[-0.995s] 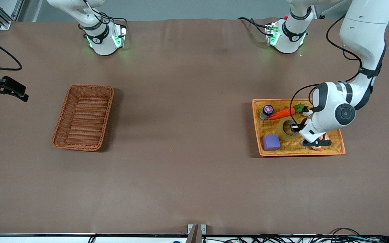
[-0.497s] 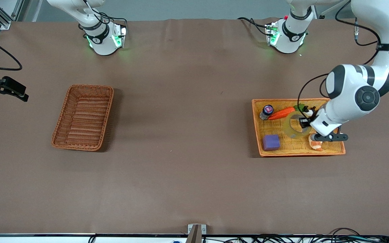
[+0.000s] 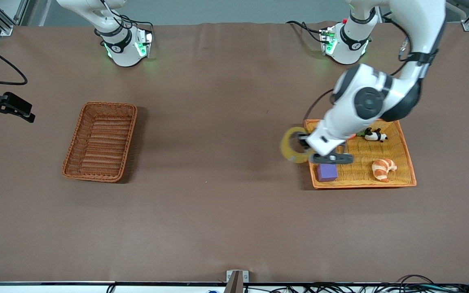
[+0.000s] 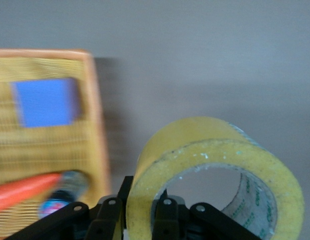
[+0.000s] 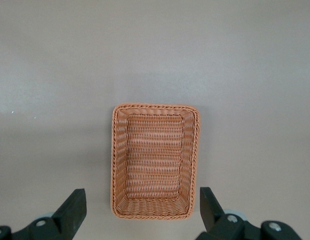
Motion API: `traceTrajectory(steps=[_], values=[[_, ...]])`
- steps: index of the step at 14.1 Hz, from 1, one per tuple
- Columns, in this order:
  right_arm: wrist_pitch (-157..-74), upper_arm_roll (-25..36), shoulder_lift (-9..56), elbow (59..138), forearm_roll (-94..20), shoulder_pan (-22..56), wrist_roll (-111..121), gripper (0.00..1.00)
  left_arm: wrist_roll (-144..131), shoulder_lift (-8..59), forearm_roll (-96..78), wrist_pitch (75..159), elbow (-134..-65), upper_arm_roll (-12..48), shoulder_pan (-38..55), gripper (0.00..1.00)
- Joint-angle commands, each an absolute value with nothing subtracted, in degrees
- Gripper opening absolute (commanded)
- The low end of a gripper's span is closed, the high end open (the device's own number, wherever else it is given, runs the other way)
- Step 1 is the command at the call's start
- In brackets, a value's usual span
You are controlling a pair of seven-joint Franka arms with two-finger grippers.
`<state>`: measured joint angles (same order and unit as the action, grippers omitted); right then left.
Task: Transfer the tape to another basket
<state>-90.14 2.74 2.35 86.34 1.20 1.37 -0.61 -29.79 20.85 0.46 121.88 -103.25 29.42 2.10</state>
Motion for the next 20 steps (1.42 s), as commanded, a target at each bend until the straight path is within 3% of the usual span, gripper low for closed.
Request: traceTrajectory(steps=[1,7,12,13,15,16,17,20], values=[[-90.35,2.72,2.37,86.48,1.14,1.49,-0.7,1.0,-36.54,27.84,1.58,120.41,-94.68,30.32,8.94,0.04],[-90.26,2.72,2.46,86.57,1.14,1.49,-0.7,1.0,-42.71,44.8,9.31,120.41,-82.37,28.58,23.27,0.09],[-90.35,2.72,2.64,86.57,1.14,1.49,-0.7,1.0,-42.98,53.52,9.05,120.85,-71.12,17.33,35.49,0.16],[-90.44,2.72,2.72,86.66,1.14,1.49,-0.7,1.0,-42.63,53.53,9.05,121.2,-71.1,16.97,35.77,0.27],[-90.53,2.72,2.9,86.66,1.14,1.58,-0.7,1.0,-43.15,53.09,8.97,121.64,-71.28,16.96,35.51,0.79],[-90.61,2.72,3.07,86.66,0.97,1.67,-0.7,1.0,-43.24,52.3,8.79,121.64,-71.63,16.96,35.16,0.95],[-90.7,2.64,3.16,86.66,0.88,1.76,-0.79,1.0,-43.24,51.25,8.53,120.86,-71.63,16.96,34.9,1.0],[-91.75,2.11,4.21,86.66,0.79,4.73,-1.66,1.0,-42.37,44.06,8.88,112.72,-72.68,17.31,31.3,1.0]])
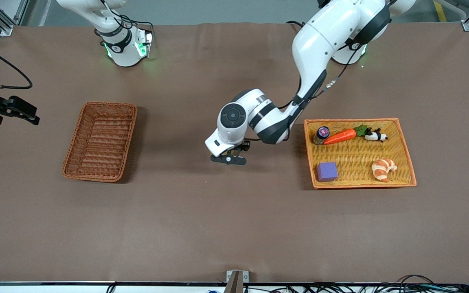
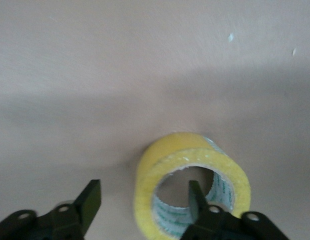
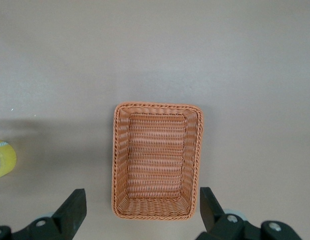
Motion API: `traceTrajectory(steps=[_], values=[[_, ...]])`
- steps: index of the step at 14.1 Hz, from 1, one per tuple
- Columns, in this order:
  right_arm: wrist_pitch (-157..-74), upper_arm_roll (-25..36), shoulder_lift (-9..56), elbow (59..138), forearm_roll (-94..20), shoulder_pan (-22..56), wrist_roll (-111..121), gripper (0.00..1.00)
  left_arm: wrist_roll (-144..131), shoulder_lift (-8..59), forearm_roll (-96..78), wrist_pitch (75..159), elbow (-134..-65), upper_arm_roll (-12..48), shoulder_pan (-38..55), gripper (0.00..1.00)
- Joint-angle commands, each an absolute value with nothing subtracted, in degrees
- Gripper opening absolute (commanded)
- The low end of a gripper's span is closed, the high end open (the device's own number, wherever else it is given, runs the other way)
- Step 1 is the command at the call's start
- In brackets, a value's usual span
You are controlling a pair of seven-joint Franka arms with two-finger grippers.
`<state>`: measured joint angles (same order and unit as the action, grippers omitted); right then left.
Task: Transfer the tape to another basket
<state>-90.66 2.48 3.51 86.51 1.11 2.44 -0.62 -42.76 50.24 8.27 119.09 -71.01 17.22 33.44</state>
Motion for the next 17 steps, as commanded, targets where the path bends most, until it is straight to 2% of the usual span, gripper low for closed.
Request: traceTrajectory(steps=[1,4,7,9,13,17], values=[[-92.54,2.02,5.09,86.66,0.88,6.66,-4.02,1.0,-42.02,41.77,8.88,109.37,-72.77,17.31,30.25,1.0],[-95.09,-0.6,9.04,86.66,0.88,12.55,-11.84,1.0,-41.66,34.57,9.31,106.88,-74.61,17.23,25.68,1.0],[-100.09,-8.06,14.48,86.92,1.4,13.1,-16.58,1.0,-36.86,27.35,9.23,106.79,-76.47,16.96,20.06,1.0],[-106.49,-11.94,17.21,89.37,2.1,13.88,-21.77,1.0,-32.36,23.57,9.05,104.61,-76.99,16.96,17.15,1.0],[-119.33,-12.92,20.64,97.46,6.06,19.94,-30.75,1.0,-30.94,16.54,7.22,94.76,-78.65,17.4,7.67,1.0],[-123.3,-12.92,26.7,97.56,7.99,23.81,-31.46,1.0,-19.19,6.35,3.0,96.85,-88.57,16.01,2.47,1.0]])
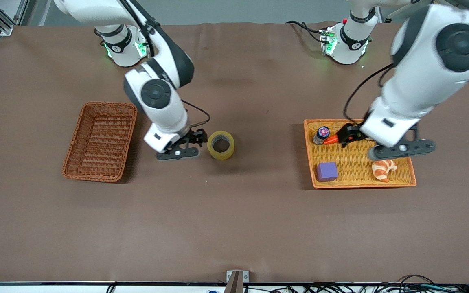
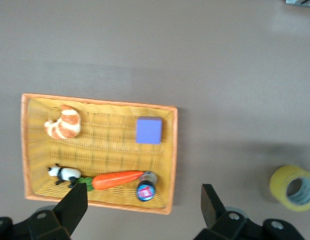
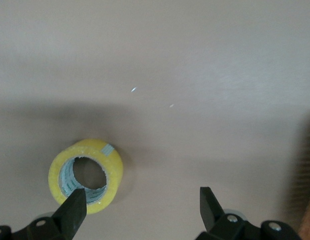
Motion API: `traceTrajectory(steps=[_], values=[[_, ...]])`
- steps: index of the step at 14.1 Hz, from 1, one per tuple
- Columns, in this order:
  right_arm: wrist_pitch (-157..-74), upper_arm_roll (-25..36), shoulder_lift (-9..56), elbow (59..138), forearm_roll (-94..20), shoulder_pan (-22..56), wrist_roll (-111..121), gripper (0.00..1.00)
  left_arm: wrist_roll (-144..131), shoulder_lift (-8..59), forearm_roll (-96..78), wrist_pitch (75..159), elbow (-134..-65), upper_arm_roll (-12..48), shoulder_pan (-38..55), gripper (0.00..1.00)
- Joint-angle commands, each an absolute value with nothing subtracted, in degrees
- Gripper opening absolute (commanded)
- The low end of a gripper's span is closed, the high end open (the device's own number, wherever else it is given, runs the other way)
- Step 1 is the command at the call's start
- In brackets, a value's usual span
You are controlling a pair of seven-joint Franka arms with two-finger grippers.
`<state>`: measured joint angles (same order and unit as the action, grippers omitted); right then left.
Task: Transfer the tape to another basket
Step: 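Grasp the tape roll with the right gripper while the left gripper withdraws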
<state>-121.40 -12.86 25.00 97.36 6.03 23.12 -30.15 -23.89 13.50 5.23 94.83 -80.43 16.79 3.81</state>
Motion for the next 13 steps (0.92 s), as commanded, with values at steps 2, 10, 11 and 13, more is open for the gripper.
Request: traceTrajectory(steps=[2,10,11,13], values=[[-127.07,-12.92,29.43,97.56,10.71,24.17,-33.3,1.0,-14.52,2.13,-0.25,97.64,-92.35,11.8,2.9,1.0],[-134.37,-12.92,32.08,103.18,17.4,27.6,-34.98,1.0,-6.51,-6.95,-1.93,104.33,-102.66,5.9,3.68,1.0],[-134.91,-12.92,32.34,103.18,17.49,27.6,-34.89,1.0,-6.5,-6.86,-1.93,104.33,-102.66,4.58,5.17,1.0],[-135.35,-12.92,33.74,103.18,18.97,28.21,-34.98,1.0,-6.68,-6.33,-1.93,104.33,-102.57,3.08,5.54,1.0]])
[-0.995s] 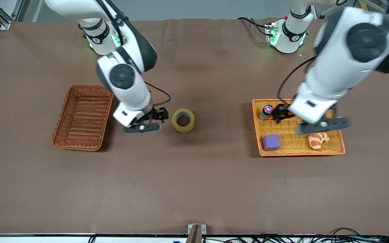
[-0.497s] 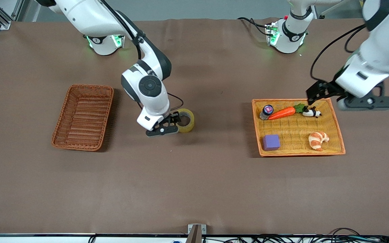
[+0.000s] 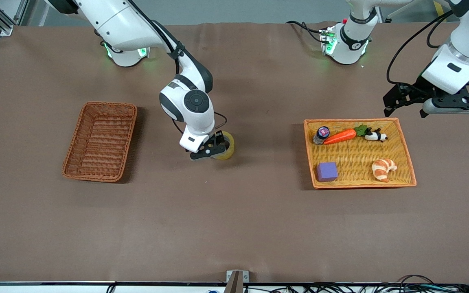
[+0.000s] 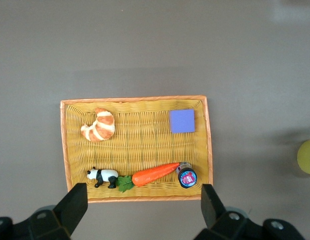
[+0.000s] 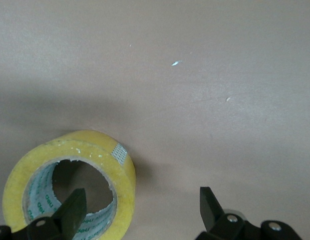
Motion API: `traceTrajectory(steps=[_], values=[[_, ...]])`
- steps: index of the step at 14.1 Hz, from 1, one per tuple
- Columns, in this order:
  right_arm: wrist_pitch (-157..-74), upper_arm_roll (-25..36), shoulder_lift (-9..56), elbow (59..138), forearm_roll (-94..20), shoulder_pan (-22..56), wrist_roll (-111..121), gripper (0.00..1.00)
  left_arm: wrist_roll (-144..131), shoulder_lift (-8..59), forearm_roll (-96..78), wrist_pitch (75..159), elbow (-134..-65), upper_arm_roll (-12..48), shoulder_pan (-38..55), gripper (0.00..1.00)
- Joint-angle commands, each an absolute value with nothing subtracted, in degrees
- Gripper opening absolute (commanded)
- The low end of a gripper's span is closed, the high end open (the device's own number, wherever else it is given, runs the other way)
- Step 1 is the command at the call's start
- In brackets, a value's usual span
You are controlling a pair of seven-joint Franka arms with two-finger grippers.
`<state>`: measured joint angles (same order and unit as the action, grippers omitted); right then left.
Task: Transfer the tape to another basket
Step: 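Grasp the tape roll with the right gripper while the left gripper withdraws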
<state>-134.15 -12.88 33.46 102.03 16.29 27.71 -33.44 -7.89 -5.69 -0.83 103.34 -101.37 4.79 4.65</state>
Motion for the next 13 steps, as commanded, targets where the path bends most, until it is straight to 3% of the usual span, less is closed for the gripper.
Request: traceTrajectory(steps=[1,9,10,13], values=[[-136.13,-12.92,34.53,103.18,19.33,28.21,-34.89,1.0,-6.51,-6.15,-1.93,104.33,-102.66,3.16,5.28,1.0],[-139.48,-13.01,37.09,103.45,19.51,30.24,-34.81,1.0,-3.17,-1.94,-1.14,100.91,-97.83,3.6,4.66,1.0],[-139.48,-13.01,37.09,103.45,19.51,30.15,-34.8,0.94,-3.08,-1.76,-1.14,100.81,-97.3,3.6,3.88,1.0],[-139.57,-12.92,37.88,103.36,19.51,30.15,-34.89,0.59,-3.43,-1.67,-1.23,100.81,-97.29,3.69,3.6,1.0]])
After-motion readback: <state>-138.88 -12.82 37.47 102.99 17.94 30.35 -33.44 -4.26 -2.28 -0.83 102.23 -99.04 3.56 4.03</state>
